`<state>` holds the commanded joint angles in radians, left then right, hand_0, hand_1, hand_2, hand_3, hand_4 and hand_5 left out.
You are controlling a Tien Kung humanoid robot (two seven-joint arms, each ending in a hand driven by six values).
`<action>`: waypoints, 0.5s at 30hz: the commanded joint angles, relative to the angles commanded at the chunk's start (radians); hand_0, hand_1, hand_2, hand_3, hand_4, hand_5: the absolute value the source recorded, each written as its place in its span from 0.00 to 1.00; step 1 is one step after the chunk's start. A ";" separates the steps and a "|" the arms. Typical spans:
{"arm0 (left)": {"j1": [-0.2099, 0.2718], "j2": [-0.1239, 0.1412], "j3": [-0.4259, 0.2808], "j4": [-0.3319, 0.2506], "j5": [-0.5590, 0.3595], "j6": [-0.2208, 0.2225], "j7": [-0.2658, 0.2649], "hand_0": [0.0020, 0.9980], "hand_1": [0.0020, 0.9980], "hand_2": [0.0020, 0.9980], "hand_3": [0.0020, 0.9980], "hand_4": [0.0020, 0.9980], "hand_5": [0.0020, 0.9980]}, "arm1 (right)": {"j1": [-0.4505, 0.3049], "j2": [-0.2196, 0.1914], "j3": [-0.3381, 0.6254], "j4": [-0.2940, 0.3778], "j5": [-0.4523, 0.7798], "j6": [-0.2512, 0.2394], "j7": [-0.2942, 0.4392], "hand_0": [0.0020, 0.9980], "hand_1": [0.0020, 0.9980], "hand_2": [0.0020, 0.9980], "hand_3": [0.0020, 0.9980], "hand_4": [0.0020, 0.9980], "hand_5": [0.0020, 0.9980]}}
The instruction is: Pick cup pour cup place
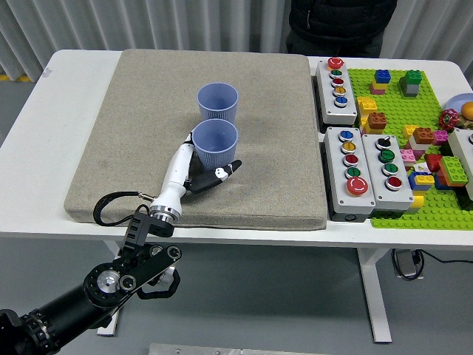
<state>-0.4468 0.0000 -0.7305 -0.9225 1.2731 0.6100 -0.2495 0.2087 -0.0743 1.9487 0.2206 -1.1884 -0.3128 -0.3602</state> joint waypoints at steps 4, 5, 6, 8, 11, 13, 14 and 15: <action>0.001 0.000 0.000 0.001 0.008 0.005 0.003 0.88 0.90 1.00 1.00 0.98 0.46 | -0.001 0.000 0.001 0.000 -0.001 0.001 -0.001 0.68 0.62 0.57 0.58 0.00 0.17; 0.001 0.000 0.001 0.002 0.007 0.010 0.003 0.88 0.90 1.00 1.00 0.98 0.46 | -0.001 0.000 0.001 0.000 -0.001 0.001 -0.001 0.68 0.62 0.57 0.58 0.00 0.17; 0.001 0.000 0.002 0.002 0.008 0.012 0.004 0.88 0.90 1.00 1.00 0.98 0.46 | -0.001 0.000 0.002 0.000 -0.001 0.001 -0.001 0.68 0.62 0.57 0.58 0.00 0.17; 0.000 0.000 0.003 0.001 0.009 0.018 0.002 0.82 0.84 1.00 1.00 0.96 0.43 | -0.001 0.000 0.003 0.000 -0.004 0.002 -0.002 0.68 0.62 0.57 0.58 0.00 0.17; -0.001 0.000 0.006 -0.001 0.012 0.029 -0.002 0.82 0.84 1.00 1.00 0.96 0.43 | 0.000 0.000 0.004 0.000 -0.005 0.002 -0.002 0.68 0.62 0.57 0.58 0.00 0.17; -0.002 0.000 0.008 -0.002 0.010 0.030 -0.005 0.82 0.84 1.00 1.00 0.96 0.43 | 0.000 0.000 0.004 0.000 -0.004 0.003 -0.002 0.68 0.62 0.57 0.58 0.00 0.17; -0.003 0.000 0.009 -0.002 0.010 0.030 -0.006 0.80 0.82 1.00 1.00 0.95 0.41 | 0.000 0.000 0.003 0.000 -0.004 0.003 -0.002 0.68 0.62 0.57 0.58 0.00 0.17; -0.004 0.000 0.011 -0.002 0.008 0.032 -0.007 0.80 0.82 1.00 1.00 0.95 0.41 | 0.001 0.000 0.003 0.000 -0.003 0.003 -0.002 0.68 0.62 0.57 0.58 0.00 0.17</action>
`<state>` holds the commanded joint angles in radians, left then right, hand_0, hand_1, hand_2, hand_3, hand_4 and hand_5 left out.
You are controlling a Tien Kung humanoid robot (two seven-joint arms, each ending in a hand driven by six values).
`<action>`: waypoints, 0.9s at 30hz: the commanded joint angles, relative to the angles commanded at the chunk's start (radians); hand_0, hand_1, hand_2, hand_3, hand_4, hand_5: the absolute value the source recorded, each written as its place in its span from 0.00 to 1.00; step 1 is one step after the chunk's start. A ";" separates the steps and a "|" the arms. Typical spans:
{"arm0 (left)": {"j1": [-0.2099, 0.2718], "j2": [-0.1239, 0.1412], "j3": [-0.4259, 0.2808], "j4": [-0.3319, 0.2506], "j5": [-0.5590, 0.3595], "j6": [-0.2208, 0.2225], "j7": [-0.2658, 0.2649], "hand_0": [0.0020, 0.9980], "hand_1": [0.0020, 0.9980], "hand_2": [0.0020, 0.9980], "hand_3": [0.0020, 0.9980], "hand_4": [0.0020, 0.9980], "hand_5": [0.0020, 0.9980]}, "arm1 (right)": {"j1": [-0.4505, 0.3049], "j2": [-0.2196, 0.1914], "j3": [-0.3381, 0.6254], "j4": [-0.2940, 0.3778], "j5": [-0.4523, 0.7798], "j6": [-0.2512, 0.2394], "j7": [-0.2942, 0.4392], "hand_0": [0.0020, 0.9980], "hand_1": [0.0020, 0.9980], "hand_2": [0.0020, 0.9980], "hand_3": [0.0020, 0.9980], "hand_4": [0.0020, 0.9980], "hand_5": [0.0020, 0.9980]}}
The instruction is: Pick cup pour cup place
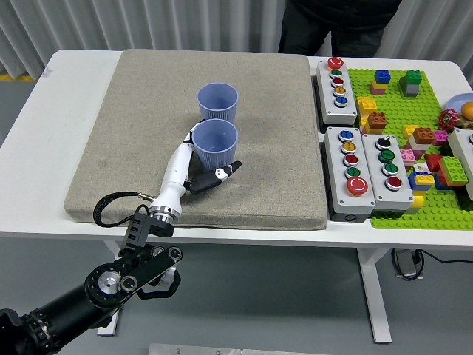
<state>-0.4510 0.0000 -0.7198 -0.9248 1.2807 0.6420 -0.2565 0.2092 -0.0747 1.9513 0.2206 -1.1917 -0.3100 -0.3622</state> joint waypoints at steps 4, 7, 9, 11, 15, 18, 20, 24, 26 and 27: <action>-0.002 0.000 0.003 0.001 -0.003 0.002 -0.002 0.80 0.82 1.00 1.00 0.95 0.41 | 0.001 0.000 0.000 0.000 0.000 0.000 0.000 0.68 0.62 0.57 0.58 0.00 0.17; -0.002 0.000 0.006 0.001 -0.007 0.003 -0.008 0.78 0.80 0.95 1.00 0.95 0.41 | 0.001 0.000 0.000 0.000 0.000 0.000 0.000 0.68 0.62 0.56 0.58 0.00 0.17; -0.002 0.000 0.008 0.002 -0.009 0.003 -0.010 0.78 0.80 0.95 1.00 0.95 0.41 | 0.000 0.000 0.000 0.000 0.000 0.000 -0.001 0.68 0.62 0.56 0.58 0.00 0.17; -0.003 0.000 0.009 0.003 -0.014 0.003 -0.015 0.76 0.79 0.90 0.93 0.94 0.41 | 0.001 0.000 0.001 0.000 0.000 0.000 -0.001 0.68 0.62 0.57 0.58 0.00 0.17; -0.003 0.000 0.009 0.004 -0.027 0.003 -0.024 0.76 0.79 0.90 0.93 0.94 0.41 | 0.001 0.000 0.002 0.000 -0.002 0.001 -0.001 0.68 0.62 0.57 0.58 0.00 0.17; -0.005 0.000 0.009 0.003 -0.028 0.003 -0.025 0.76 0.77 0.84 0.76 0.93 0.40 | 0.002 0.000 0.001 0.000 0.000 0.000 -0.001 0.68 0.62 0.57 0.58 0.00 0.17; -0.006 0.000 0.010 0.003 -0.029 0.003 -0.027 0.76 0.77 0.84 0.76 0.93 0.40 | 0.003 0.000 0.001 0.001 0.001 0.000 -0.001 0.68 0.62 0.57 0.58 0.00 0.17; -0.006 0.000 0.011 0.005 -0.027 0.003 -0.028 0.75 0.73 0.78 0.74 0.93 0.39 | 0.004 0.000 0.001 0.001 0.000 0.000 -0.002 0.68 0.62 0.57 0.58 0.00 0.17; -0.006 0.000 0.011 0.005 -0.026 0.003 -0.027 0.75 0.73 0.78 0.74 0.93 0.39 | 0.004 0.000 0.000 0.001 0.001 0.000 -0.002 0.68 0.62 0.57 0.58 0.00 0.17; -0.006 0.000 0.011 0.005 -0.026 0.003 -0.026 0.75 0.73 0.78 0.74 0.93 0.39 | 0.003 0.000 0.000 0.001 0.001 -0.001 -0.002 0.68 0.62 0.57 0.58 0.00 0.17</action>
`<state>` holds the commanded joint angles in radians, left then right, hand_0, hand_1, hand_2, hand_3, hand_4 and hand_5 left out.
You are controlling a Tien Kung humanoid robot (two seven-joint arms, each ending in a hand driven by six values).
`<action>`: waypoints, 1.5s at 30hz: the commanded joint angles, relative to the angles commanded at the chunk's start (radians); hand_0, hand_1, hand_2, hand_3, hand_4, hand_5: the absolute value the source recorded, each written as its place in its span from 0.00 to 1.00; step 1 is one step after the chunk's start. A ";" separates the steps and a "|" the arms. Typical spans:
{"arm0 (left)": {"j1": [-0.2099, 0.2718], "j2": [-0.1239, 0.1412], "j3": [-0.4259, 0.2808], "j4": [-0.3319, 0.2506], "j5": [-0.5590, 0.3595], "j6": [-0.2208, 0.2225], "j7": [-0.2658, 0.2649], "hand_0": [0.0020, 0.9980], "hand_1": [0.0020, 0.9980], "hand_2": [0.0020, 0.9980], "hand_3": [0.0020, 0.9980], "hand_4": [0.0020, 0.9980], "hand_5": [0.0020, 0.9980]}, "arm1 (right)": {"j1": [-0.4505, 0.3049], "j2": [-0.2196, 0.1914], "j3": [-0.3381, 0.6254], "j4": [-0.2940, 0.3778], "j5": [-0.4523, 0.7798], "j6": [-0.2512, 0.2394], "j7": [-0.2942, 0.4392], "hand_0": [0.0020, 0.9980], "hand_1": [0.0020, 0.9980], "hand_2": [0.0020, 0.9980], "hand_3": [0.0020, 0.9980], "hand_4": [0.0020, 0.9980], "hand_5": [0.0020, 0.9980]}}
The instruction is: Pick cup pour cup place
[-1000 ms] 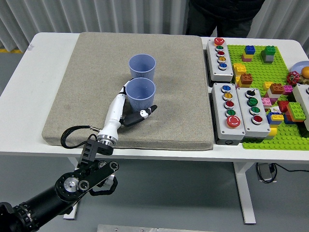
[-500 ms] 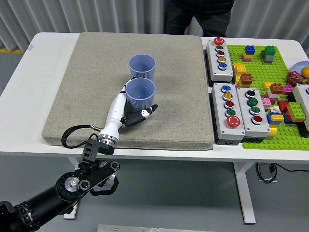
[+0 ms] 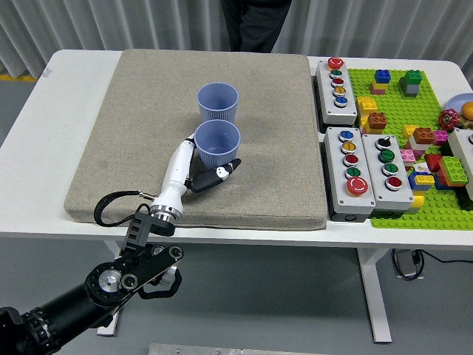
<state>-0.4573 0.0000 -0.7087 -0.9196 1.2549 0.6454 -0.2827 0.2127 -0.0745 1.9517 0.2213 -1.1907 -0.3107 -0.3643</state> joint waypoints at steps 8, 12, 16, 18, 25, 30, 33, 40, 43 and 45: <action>0.000 0.000 0.002 0.002 -0.003 0.000 -0.005 0.71 0.65 0.70 0.72 0.93 0.39 | 0.000 0.000 0.000 0.000 0.000 0.000 -0.001 0.68 0.62 0.57 0.58 0.00 0.17; -0.001 0.000 0.002 0.003 -0.008 0.000 -0.010 0.71 0.65 0.70 0.72 0.93 0.39 | 0.001 0.000 0.001 0.000 -0.002 0.000 -0.001 0.68 0.62 0.57 0.58 0.00 0.17; -0.002 0.000 0.004 0.002 -0.014 0.000 -0.019 0.62 0.58 0.66 0.69 0.92 0.38 | 0.002 0.000 -0.001 0.000 0.001 -0.001 -0.001 0.68 0.62 0.57 0.58 0.00 0.17; -0.003 0.000 0.005 0.002 -0.018 0.000 -0.023 0.62 0.58 0.66 0.69 0.92 0.38 | 0.003 0.000 -0.002 0.000 0.003 -0.001 -0.001 0.68 0.62 0.57 0.58 0.00 0.17; -0.004 0.000 0.007 0.000 -0.024 0.000 -0.040 0.57 0.53 0.61 0.66 0.91 0.38 | 0.007 0.000 -0.004 0.000 0.006 -0.003 -0.001 0.68 0.62 0.57 0.58 0.00 0.17; 0.000 0.000 0.008 0.001 -0.028 0.000 -0.045 0.55 0.51 0.58 0.63 0.83 0.27 | 0.006 0.000 -0.004 0.000 0.005 -0.003 -0.002 0.68 0.62 0.57 0.58 0.00 0.17; 0.001 0.000 0.007 -0.002 -0.032 0.000 -0.050 0.51 0.48 0.57 0.63 0.81 0.24 | 0.006 0.000 -0.003 0.000 0.004 -0.003 -0.002 0.68 0.62 0.57 0.58 0.00 0.17; 0.020 0.000 -0.006 -0.042 -0.013 0.000 -0.063 0.44 0.44 0.53 0.59 0.79 0.24 | 0.003 -0.001 -0.004 0.000 0.007 -0.004 -0.001 0.68 0.62 0.56 0.58 0.00 0.17; 0.025 0.000 -0.014 -0.067 -0.010 0.000 -0.073 0.44 0.44 0.53 0.59 0.79 0.24 | 0.000 -0.001 -0.003 0.000 0.004 -0.004 -0.001 0.68 0.62 0.56 0.58 0.00 0.17; 0.028 0.000 -0.019 -0.080 -0.010 0.000 -0.079 0.39 0.42 0.49 0.55 0.77 0.20 | -0.002 -0.001 -0.002 0.000 0.002 -0.004 -0.001 0.68 0.61 0.57 0.58 0.00 0.17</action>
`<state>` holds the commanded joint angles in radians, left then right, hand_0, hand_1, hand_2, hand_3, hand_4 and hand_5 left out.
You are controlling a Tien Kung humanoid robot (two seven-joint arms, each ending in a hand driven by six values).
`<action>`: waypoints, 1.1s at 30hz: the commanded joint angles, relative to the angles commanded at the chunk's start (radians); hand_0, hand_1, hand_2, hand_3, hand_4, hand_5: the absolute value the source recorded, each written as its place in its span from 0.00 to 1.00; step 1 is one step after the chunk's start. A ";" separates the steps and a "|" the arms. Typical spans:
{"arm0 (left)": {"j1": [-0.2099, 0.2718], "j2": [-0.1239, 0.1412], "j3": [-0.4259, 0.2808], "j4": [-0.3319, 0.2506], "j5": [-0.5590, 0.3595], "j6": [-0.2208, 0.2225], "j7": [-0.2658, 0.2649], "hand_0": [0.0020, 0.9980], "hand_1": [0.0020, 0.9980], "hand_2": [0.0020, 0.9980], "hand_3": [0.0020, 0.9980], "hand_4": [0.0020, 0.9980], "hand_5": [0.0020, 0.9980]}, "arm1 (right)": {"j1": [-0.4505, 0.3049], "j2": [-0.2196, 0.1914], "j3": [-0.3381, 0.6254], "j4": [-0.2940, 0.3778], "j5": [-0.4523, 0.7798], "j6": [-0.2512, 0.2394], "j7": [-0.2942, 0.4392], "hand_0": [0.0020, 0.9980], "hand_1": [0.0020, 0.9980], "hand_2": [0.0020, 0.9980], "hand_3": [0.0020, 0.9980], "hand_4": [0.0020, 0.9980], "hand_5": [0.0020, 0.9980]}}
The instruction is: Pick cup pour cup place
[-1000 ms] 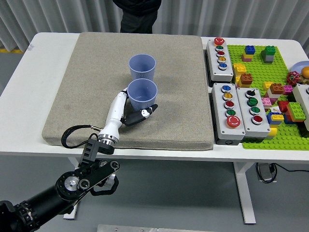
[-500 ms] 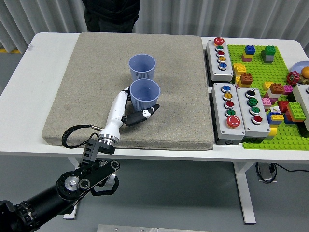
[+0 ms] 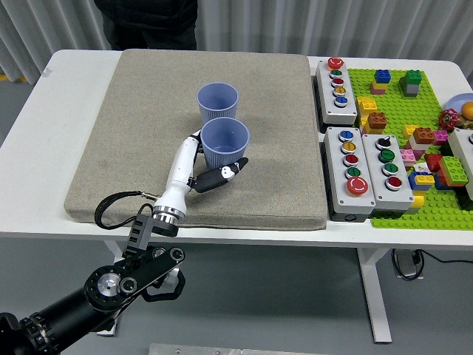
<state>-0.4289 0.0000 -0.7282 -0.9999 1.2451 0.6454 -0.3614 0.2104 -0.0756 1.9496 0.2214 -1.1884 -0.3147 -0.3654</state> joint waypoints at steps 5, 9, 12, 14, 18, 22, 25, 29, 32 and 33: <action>0.015 0.000 -0.031 -0.048 0.051 0.000 0.022 0.39 0.41 0.48 0.54 0.80 0.25 | -0.007 0.000 0.002 0.000 -0.004 -0.001 -0.001 0.68 0.62 0.56 0.58 0.00 0.17; 0.017 0.019 -0.069 -0.081 0.099 0.000 0.043 0.39 0.41 0.48 0.54 0.80 0.25 | -0.009 0.000 0.003 0.001 -0.006 -0.001 -0.001 0.68 0.62 0.56 0.58 0.00 0.17; 0.006 0.051 -0.098 -0.095 0.126 0.000 0.057 0.41 0.41 0.48 0.55 0.79 0.24 | -0.010 -0.001 0.002 0.000 -0.003 -0.002 0.000 0.68 0.62 0.56 0.58 0.00 0.17; -0.005 0.080 -0.110 -0.097 0.136 0.000 0.065 0.41 0.41 0.48 0.55 0.79 0.24 | -0.010 -0.001 0.000 0.000 -0.001 -0.003 0.002 0.68 0.62 0.56 0.58 0.00 0.17; -0.035 0.137 -0.130 -0.095 0.149 0.000 0.080 0.42 0.41 0.48 0.55 0.78 0.22 | -0.008 -0.003 -0.002 0.000 0.006 -0.004 0.004 0.68 0.62 0.57 0.58 0.00 0.17; -0.086 0.198 -0.155 -0.084 0.211 0.000 0.114 0.42 0.41 0.48 0.55 0.78 0.22 | -0.006 -0.005 -0.006 -0.001 0.013 -0.005 0.007 0.68 0.62 0.57 0.58 0.00 0.17; -0.111 0.224 -0.171 -0.066 0.315 0.000 0.170 0.43 0.42 0.49 0.55 0.78 0.23 | -0.004 -0.006 -0.009 -0.001 0.019 -0.007 0.008 0.68 0.62 0.56 0.58 0.00 0.17; -0.137 0.253 -0.165 -0.041 0.484 0.000 0.236 0.44 0.42 0.49 0.55 0.78 0.23 | 0.000 -0.008 -0.014 -0.002 0.027 -0.010 0.010 0.68 0.62 0.56 0.58 0.00 0.17; -0.149 0.261 -0.149 -0.031 0.597 0.000 0.242 0.44 0.42 0.49 0.55 0.78 0.23 | 0.003 -0.009 -0.017 -0.002 0.031 -0.012 0.011 0.68 0.62 0.56 0.58 0.00 0.17; -0.153 0.260 -0.145 -0.028 0.605 0.000 0.240 0.44 0.42 0.49 0.55 0.78 0.23 | 0.005 -0.009 -0.017 -0.002 0.031 -0.012 0.011 0.68 0.62 0.56 0.58 0.00 0.17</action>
<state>-0.5821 0.2598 -0.8730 -1.0275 1.8497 0.6454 -0.1213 0.2149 -0.0845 1.9325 0.2193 -1.1573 -0.3268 -0.3542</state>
